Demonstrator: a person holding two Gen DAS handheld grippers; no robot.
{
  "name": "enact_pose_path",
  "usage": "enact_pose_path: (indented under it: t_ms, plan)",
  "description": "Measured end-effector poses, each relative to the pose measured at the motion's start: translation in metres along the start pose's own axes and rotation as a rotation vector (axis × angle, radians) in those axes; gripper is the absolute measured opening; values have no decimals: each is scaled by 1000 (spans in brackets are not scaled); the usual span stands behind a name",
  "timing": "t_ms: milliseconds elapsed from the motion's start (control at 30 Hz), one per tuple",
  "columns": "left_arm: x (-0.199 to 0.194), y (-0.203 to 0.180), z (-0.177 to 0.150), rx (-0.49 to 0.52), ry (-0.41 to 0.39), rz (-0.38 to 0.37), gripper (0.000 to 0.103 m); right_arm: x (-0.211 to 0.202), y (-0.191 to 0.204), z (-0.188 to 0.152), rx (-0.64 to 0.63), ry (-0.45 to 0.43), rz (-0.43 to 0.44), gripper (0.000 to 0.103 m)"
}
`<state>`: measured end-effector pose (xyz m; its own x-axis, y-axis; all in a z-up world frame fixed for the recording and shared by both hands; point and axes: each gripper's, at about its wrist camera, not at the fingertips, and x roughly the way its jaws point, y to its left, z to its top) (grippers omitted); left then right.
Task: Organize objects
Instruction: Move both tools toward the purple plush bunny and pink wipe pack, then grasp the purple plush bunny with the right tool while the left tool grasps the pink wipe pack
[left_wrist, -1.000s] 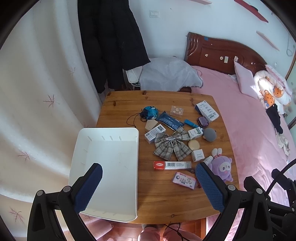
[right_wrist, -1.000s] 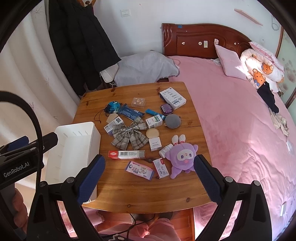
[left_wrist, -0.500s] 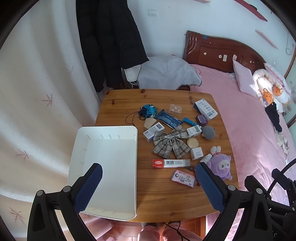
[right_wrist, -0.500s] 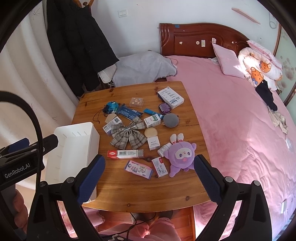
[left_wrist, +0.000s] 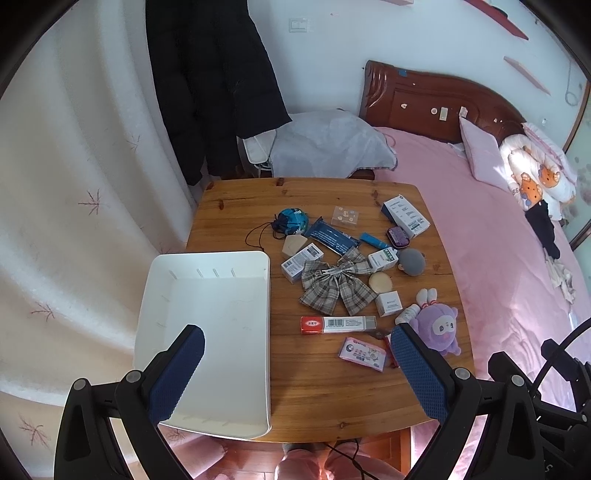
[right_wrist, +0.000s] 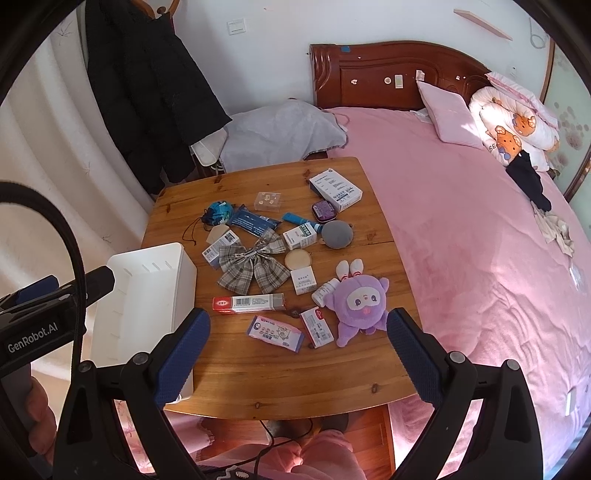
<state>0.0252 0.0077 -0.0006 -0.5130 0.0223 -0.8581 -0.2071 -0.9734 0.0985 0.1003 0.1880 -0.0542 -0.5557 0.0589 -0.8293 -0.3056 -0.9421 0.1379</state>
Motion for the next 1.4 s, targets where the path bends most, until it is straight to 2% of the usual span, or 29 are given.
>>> enact_pose_path:
  t_ms: [267, 300, 500, 733, 1000, 1267, 1400]
  plan:
    - [3, -6, 4, 30, -1, -18, 101, -3, -7, -2, 22, -8, -18, 97]
    - [3, -7, 4, 65, 5, -16, 101, -3, -9, -3, 29, -9, -22, 97]
    - [10, -18, 7, 97, 12, -32, 101, -2, -25, -7, 70, -10, -53, 97]
    - [25, -39, 6, 161, 32, -87, 101, 4, -51, -12, 116, -10, -112, 97]
    - [70, -61, -7, 196, 155, -133, 101, 29, -94, -26, 190, 44, -177, 97]
    - [121, -60, -21, 107, 306, -82, 101, 60, -123, -37, 209, 77, -178, 97]
    - [144, -62, -28, 46, 364, -58, 101, 82, -135, -40, 205, 104, -145, 97]
